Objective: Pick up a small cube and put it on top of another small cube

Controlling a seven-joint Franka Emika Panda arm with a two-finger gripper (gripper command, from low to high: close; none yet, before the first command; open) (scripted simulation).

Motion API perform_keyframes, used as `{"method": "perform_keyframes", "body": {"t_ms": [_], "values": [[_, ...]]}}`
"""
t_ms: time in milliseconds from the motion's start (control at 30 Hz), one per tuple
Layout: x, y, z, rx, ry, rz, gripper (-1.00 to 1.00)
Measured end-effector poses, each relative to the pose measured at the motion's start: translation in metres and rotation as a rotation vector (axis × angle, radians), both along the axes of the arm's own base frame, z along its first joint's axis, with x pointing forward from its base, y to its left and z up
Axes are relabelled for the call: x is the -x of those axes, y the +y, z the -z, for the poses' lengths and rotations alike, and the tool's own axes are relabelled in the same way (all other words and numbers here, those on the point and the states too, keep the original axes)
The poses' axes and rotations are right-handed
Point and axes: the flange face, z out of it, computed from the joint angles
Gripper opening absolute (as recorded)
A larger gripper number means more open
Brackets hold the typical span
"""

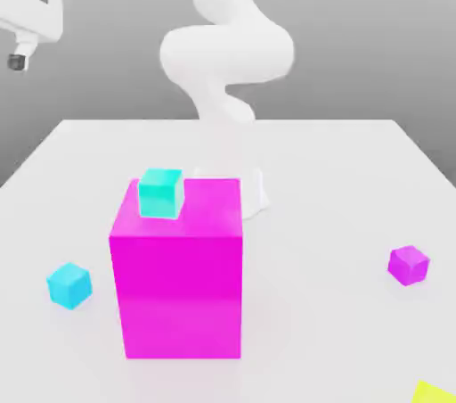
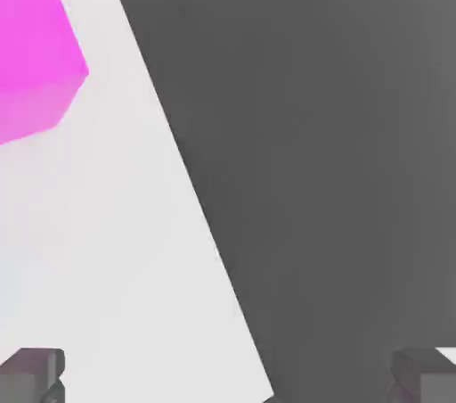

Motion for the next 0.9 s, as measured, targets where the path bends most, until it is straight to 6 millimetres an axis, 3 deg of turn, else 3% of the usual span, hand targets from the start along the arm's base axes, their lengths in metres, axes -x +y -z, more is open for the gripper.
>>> {"method": "perform_keyframes", "body": {"t_ms": [367, 767, 900], "values": [[0.006, -0.020, 0.131, 0.134, 0.217, -0.533, 0.00], [0.028, 0.006, 0.273, 0.191, 0.394, -1.216, 0.00], [0.035, 0.008, 0.296, 0.189, 0.402, -1.285, 0.00]]}}
